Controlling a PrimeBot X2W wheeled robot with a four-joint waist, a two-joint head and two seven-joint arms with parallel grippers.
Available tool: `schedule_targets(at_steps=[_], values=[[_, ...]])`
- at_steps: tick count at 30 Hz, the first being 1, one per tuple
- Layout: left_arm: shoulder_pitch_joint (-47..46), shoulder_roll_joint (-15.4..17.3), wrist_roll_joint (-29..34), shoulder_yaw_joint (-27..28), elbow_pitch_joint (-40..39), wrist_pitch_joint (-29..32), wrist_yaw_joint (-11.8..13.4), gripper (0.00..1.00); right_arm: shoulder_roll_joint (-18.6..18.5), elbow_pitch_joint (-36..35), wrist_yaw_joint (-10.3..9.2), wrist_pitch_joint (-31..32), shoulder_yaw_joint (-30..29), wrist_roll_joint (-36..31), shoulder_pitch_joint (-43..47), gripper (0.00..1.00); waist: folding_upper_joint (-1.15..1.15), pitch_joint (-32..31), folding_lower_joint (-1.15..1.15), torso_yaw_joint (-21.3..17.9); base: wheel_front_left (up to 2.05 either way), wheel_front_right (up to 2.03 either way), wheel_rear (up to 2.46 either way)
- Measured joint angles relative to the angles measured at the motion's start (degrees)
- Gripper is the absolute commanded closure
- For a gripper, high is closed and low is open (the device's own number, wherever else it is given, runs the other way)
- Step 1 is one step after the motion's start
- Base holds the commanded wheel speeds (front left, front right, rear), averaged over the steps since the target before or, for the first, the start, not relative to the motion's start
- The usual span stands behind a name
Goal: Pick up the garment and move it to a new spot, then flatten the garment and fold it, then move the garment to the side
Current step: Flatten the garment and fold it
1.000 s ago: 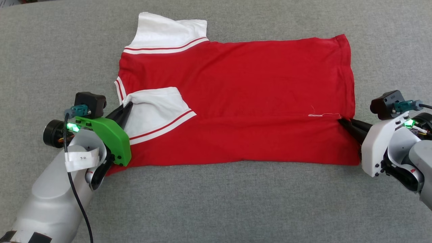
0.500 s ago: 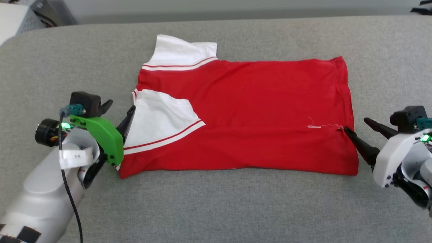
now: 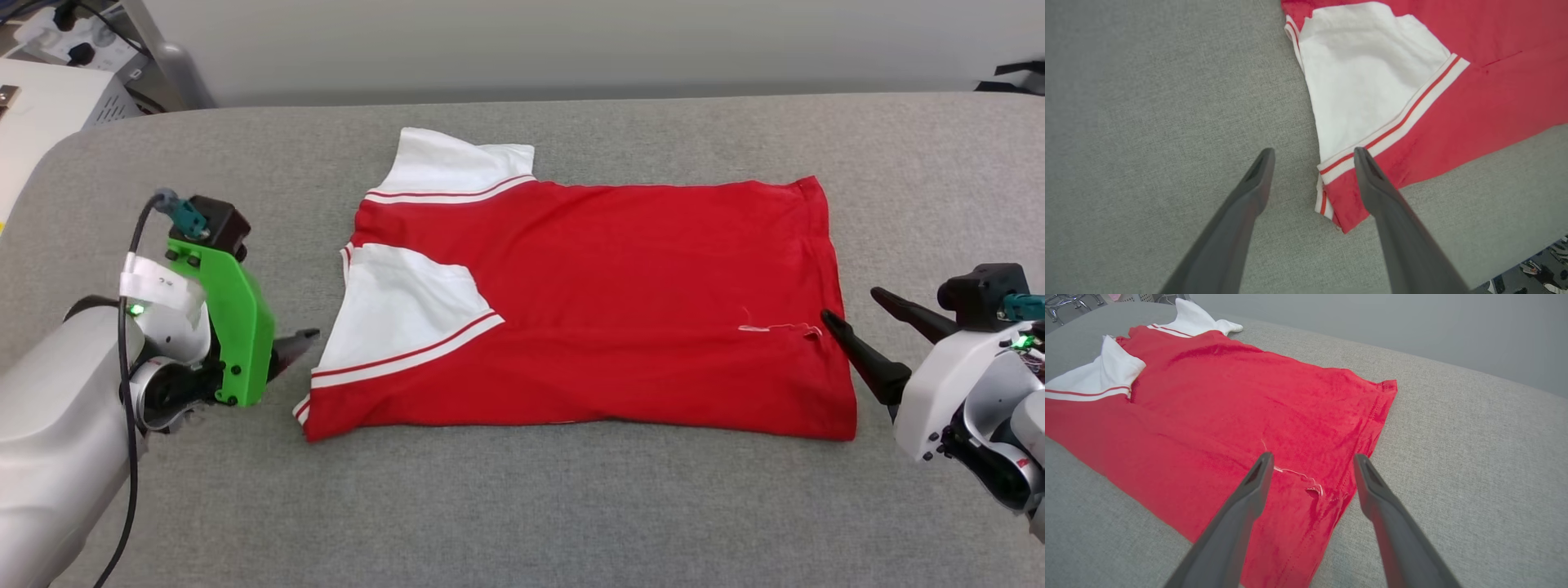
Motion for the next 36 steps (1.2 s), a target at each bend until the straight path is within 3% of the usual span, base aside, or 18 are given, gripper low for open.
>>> schedule_targets(at_steps=[4,18,19,20,21,30,36], values=[[0.12,-0.12,-1.27,-2.67,1.57,6.79,0.07,0.00,0.82,-1.38,0.00,1.34,-1.41,-1.25,0.83,0.00,0.00,1.08,0.00,-1.51,0.00,0.00,0.00],[1.44,-2.04,-0.37,-6.67,6.23,8.75,0.05,0.00,2.16,-2.30,0.00,2.85,-3.24,-2.49,0.86,0.00,0.00,4.14,0.00,-3.84,0.00,0.00,0.00],[1.46,-2.19,-0.35,-6.82,6.55,8.57,0.05,0.61,2.16,-2.36,0.00,2.96,-3.32,-2.49,0.86,0.00,0.00,4.04,0.00,-3.87,0.00,0.00,0.00],[1.46,-2.31,-0.22,-6.98,6.69,8.02,0.05,0.88,2.14,-2.48,0.00,2.97,-3.45,-2.49,0.86,0.00,0.00,3.89,0.00,-3.86,0.00,0.00,0.00],[1.51,-2.47,-0.19,-7.15,6.90,7.34,0.04,1.00,2.04,-2.65,0.00,3.03,-3.67,-2.49,0.86,0.00,0.00,3.66,0.00,-3.82,0.00,0.00,0.00],[3.00,-2.57,0.77,-8.26,4.39,-2.04,-0.01,1.00,-3.56,-6.81,0.00,11.20,-5.55,-1.93,-0.52,0.00,0.00,1.01,0.00,-3.23,0.00,0.00,0.00],[2.71,-0.55,1.45,-8.46,0.43,-5.53,-0.01,1.00,-8.21,-11.59,0.00,26.08,-4.19,1.46,-3.75,0.00,0.00,0.24,0.00,-2.47,0.00,0.00,0.00]])
